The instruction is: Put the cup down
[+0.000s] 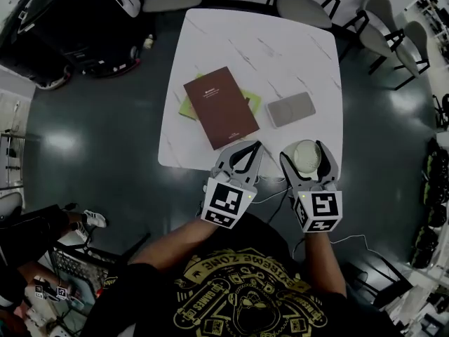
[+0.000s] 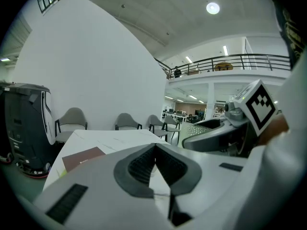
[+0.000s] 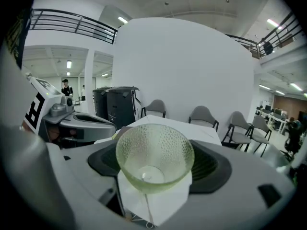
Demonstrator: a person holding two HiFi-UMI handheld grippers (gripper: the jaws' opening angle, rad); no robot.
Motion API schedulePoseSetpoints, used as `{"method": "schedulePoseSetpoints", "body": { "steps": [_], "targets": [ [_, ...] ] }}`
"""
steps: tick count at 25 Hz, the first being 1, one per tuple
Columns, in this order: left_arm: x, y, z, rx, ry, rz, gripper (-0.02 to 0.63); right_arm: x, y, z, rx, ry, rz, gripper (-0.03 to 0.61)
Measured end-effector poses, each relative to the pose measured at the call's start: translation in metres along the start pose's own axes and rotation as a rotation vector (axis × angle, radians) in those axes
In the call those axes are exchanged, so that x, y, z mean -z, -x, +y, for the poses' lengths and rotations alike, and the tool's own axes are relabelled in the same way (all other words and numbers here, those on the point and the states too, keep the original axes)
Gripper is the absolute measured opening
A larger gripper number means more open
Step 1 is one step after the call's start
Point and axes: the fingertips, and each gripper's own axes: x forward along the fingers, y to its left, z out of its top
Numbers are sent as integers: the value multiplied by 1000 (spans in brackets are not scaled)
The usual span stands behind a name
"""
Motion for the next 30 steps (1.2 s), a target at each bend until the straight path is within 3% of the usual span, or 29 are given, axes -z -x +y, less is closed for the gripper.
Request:
{"method": "schedulePoseSetpoints", "body": {
  "steps": [14,30],
  "targets": [
    [11,-36,53,5,-3,50,11,-3,-82,-28,40,-17,15,399],
    [35,-50,85,-23,12,122,10,32,-156,-52,48,27,76,399]
  ]
}}
